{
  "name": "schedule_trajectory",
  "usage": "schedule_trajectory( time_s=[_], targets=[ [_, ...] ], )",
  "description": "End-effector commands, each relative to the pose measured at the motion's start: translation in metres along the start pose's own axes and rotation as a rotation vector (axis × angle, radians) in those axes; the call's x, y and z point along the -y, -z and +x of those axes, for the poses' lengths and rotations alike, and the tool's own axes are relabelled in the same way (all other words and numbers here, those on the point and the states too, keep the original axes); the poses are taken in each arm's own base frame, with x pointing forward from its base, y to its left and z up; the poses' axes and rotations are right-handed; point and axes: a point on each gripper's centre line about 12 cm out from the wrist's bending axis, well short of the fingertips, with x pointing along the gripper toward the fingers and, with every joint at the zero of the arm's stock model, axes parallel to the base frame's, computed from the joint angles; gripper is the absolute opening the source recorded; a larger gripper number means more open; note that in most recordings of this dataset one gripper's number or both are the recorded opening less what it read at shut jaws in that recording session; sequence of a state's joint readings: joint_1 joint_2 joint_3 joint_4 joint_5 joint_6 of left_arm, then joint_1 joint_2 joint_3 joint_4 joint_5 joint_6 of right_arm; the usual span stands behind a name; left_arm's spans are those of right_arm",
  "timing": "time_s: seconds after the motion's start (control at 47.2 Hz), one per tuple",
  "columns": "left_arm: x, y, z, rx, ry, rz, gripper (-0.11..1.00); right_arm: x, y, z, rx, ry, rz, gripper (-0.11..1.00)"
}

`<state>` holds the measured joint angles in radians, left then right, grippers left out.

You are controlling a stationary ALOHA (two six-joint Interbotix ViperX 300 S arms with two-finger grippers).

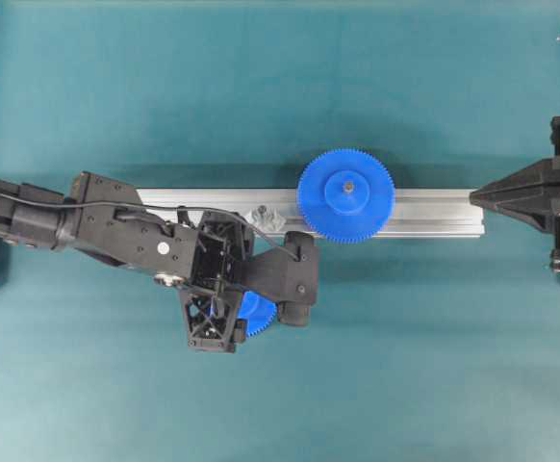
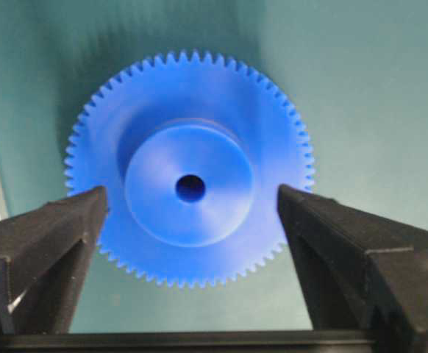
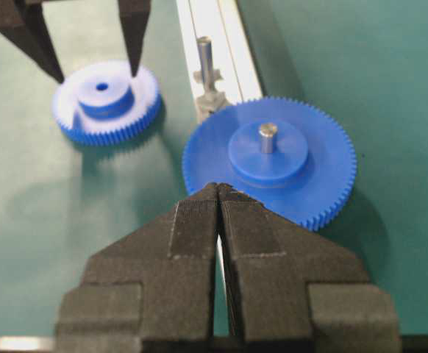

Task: Find the location of the shaft and insert the small gear.
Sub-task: 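Close the left gripper on the small blue gear's hub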

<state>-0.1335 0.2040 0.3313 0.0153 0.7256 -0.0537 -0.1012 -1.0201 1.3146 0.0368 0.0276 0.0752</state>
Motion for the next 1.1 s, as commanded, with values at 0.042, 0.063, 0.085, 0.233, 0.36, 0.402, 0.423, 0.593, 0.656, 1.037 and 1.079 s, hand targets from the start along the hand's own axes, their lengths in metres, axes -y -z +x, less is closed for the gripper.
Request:
schedule_trajectory(
  time_s=[0.042, 0.063, 0.085, 0.233, 0.36, 0.402, 0.423, 0.593, 0.656, 1.037, 1.079],
  targets=[
    [0.002, -0.011, -0.009, 0.041, 0.001, 0.008, 0.93, 0.001, -0.003, 0.001, 0.010, 0.004, 0.012, 0.01],
    [0.001, -0.011, -0.009, 0.043, 0.001, 0.006, 0.93, 0.001, -0.003, 0.001, 0.008, 0.004, 0.012, 0.01],
    [0.002, -0.011, -0.009, 0.041, 0.001, 0.008, 0.93, 0.001, -0.003, 0.001, 0.010, 0.004, 0.012, 0.01],
    [0.001, -0.012, -0.007, 0.038, 0.001, 0.003, 0.93, 0.000, -0.003, 0.000, 0.013, 0.003, 0.012, 0.01],
    [0.002, -0.013, -0.004, 0.035, 0.001, 0.003, 0.93, 0.001, -0.003, 0.000, 0.016, 0.004, 0.013, 0.01],
    [0.002, -0.013, -0.003, 0.034, 0.000, 0.003, 0.93, 0.001, -0.003, 0.000, 0.014, 0.004, 0.013, 0.01],
    [0.002, -0.013, -0.003, 0.034, 0.001, 0.002, 0.93, 0.001, -0.003, -0.001, 0.014, 0.004, 0.013, 0.01],
    [0.002, -0.010, 0.002, 0.018, 0.001, 0.001, 0.93, 0.001, -0.003, -0.001, 0.017, 0.004, 0.013, 0.01],
    [0.001, -0.008, 0.006, 0.008, -0.001, 0.002, 0.93, 0.001, -0.003, -0.001, 0.014, 0.004, 0.013, 0.01],
    [0.000, -0.003, 0.018, 0.002, -0.001, -0.003, 0.93, 0.001, -0.002, -0.001, 0.011, 0.005, 0.014, 0.01],
    [0.000, -0.002, 0.018, -0.001, -0.002, -0.003, 0.93, 0.001, -0.002, -0.001, 0.011, 0.005, 0.014, 0.01]
  ],
)
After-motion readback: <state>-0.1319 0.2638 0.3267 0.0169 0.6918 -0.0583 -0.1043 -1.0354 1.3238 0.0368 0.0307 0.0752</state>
